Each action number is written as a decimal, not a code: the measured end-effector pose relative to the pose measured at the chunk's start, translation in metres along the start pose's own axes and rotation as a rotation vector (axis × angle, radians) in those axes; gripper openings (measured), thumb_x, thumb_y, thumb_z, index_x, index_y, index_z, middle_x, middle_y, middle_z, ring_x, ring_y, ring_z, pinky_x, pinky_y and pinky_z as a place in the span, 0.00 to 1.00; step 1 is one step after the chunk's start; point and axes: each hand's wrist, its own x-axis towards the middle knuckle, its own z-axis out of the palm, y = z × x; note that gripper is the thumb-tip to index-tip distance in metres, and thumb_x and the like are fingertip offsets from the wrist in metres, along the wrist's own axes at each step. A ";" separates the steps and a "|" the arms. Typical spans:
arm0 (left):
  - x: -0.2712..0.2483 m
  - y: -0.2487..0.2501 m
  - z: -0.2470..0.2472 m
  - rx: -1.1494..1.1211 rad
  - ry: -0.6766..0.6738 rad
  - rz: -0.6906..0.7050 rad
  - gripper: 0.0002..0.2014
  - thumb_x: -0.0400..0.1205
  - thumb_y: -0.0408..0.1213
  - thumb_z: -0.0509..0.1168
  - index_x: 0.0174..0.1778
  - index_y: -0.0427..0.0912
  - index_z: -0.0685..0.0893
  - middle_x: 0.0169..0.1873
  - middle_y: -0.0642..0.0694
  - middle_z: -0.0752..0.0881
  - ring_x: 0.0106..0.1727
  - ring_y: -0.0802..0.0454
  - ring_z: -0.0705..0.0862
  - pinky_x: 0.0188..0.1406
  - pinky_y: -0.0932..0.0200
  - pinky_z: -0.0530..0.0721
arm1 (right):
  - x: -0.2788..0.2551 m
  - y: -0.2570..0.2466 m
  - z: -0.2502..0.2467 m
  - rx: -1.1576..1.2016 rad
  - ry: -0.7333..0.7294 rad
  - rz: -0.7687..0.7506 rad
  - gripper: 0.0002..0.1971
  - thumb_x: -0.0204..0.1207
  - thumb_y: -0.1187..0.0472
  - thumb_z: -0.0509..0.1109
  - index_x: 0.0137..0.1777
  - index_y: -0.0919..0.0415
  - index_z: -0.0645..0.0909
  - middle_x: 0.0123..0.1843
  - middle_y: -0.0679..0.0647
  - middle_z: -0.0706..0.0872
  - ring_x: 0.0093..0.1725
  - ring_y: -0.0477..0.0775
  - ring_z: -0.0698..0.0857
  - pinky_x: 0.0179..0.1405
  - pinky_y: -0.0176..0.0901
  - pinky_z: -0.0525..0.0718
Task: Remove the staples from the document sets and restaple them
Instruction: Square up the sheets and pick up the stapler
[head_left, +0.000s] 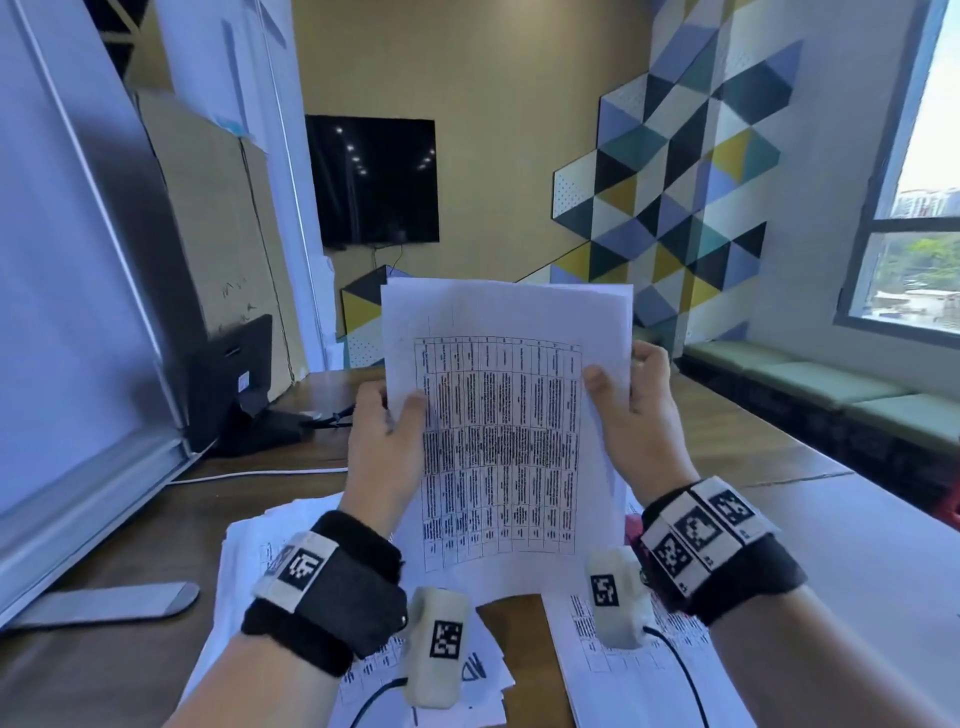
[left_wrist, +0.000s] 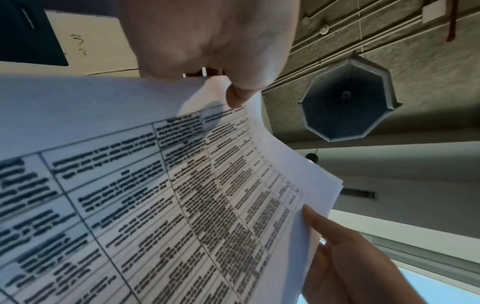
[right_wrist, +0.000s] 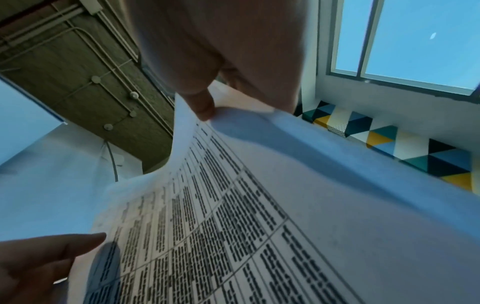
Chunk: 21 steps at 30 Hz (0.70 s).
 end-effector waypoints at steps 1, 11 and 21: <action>0.001 0.002 0.000 -0.037 -0.003 0.001 0.07 0.87 0.38 0.59 0.58 0.43 0.68 0.42 0.51 0.81 0.43 0.53 0.81 0.41 0.60 0.76 | 0.001 -0.001 0.000 0.030 0.017 -0.008 0.08 0.81 0.51 0.64 0.50 0.41 0.66 0.55 0.51 0.82 0.55 0.55 0.83 0.51 0.50 0.83; 0.004 -0.004 0.004 0.061 -0.076 -0.019 0.09 0.87 0.41 0.60 0.59 0.43 0.69 0.46 0.51 0.82 0.46 0.55 0.82 0.40 0.63 0.76 | 0.006 0.000 -0.002 0.006 -0.065 0.099 0.10 0.83 0.51 0.59 0.58 0.54 0.66 0.47 0.42 0.80 0.52 0.52 0.82 0.49 0.46 0.82; 0.007 -0.005 0.004 0.237 -0.067 0.054 0.04 0.90 0.39 0.53 0.51 0.44 0.68 0.30 0.54 0.69 0.29 0.61 0.70 0.21 0.70 0.69 | 0.017 0.006 -0.012 0.016 -0.131 0.204 0.20 0.81 0.38 0.54 0.62 0.53 0.67 0.48 0.42 0.81 0.50 0.48 0.83 0.58 0.54 0.81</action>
